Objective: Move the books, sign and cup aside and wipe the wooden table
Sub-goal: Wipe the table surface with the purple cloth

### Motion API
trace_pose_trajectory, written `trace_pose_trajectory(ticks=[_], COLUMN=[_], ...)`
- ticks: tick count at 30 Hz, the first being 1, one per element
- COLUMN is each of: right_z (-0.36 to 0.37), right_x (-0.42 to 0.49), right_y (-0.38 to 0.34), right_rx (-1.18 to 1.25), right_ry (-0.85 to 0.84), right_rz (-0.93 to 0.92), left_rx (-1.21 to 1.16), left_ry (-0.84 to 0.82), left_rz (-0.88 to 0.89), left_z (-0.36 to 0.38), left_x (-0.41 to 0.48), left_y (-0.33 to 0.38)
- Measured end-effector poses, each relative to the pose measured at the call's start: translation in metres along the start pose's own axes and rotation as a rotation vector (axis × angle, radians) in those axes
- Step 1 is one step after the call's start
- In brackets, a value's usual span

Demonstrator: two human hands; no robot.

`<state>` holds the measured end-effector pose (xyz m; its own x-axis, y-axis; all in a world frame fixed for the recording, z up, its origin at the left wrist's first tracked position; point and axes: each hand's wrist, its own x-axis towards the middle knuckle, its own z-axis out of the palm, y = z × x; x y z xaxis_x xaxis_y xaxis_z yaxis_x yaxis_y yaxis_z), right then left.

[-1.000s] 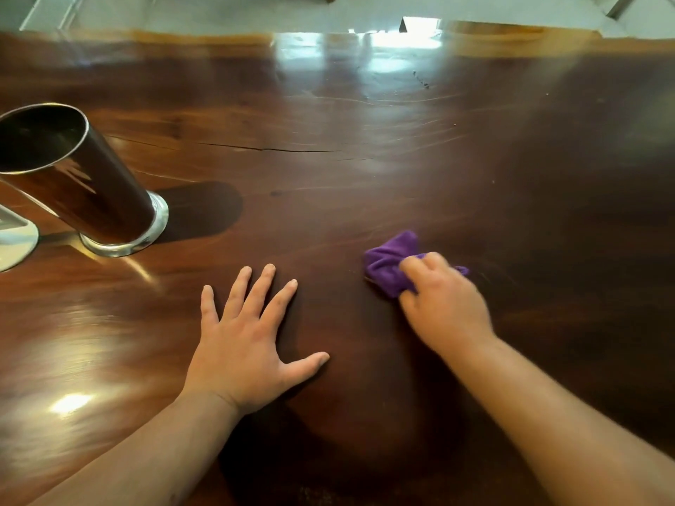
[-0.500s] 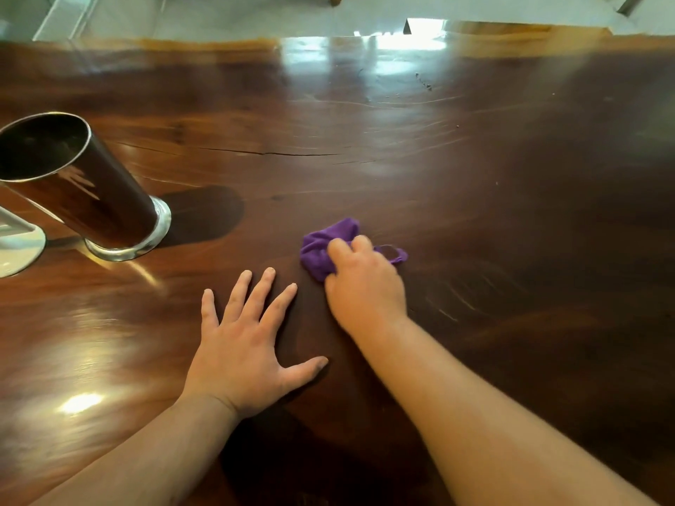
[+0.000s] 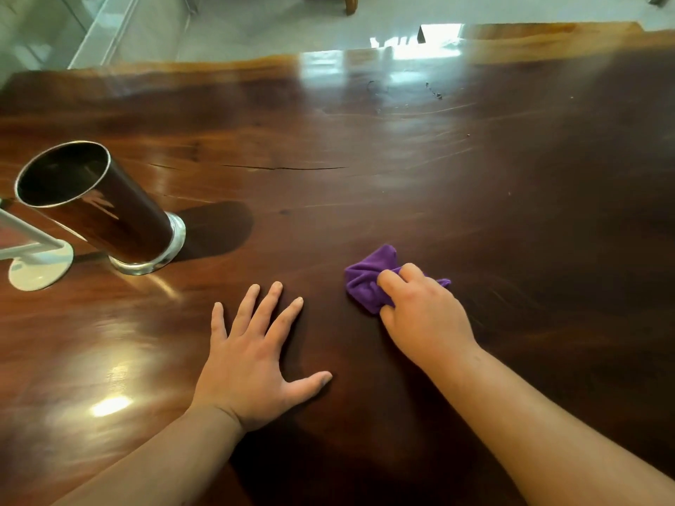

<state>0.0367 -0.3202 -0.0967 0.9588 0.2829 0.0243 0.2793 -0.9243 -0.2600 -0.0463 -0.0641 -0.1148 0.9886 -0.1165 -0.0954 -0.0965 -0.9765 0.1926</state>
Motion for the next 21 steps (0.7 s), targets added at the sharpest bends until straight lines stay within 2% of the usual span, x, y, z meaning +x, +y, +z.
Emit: trace_pose_trajectory(ticks=[6, 14, 21], right_z=[0.001, 0.01, 0.016], right_x=[0.032, 0.049, 0.012], right_y=[-0.002, -0.035, -0.063], right_rx=[-0.009, -0.029, -0.017], right_ry=[0.049, 0.053, -0.009], right_rz=[0.153, 0.146, 0.063], left_rx=[0.006, -0.007, -0.032], left_ry=[0.017, 0.026, 0.042], left_rz=[0.008, 0.001, 0.013], left_z=[0.001, 0.004, 0.003], left_x=[0.003, 0.002, 0.002], left_y=[0.0, -0.002, -0.003])
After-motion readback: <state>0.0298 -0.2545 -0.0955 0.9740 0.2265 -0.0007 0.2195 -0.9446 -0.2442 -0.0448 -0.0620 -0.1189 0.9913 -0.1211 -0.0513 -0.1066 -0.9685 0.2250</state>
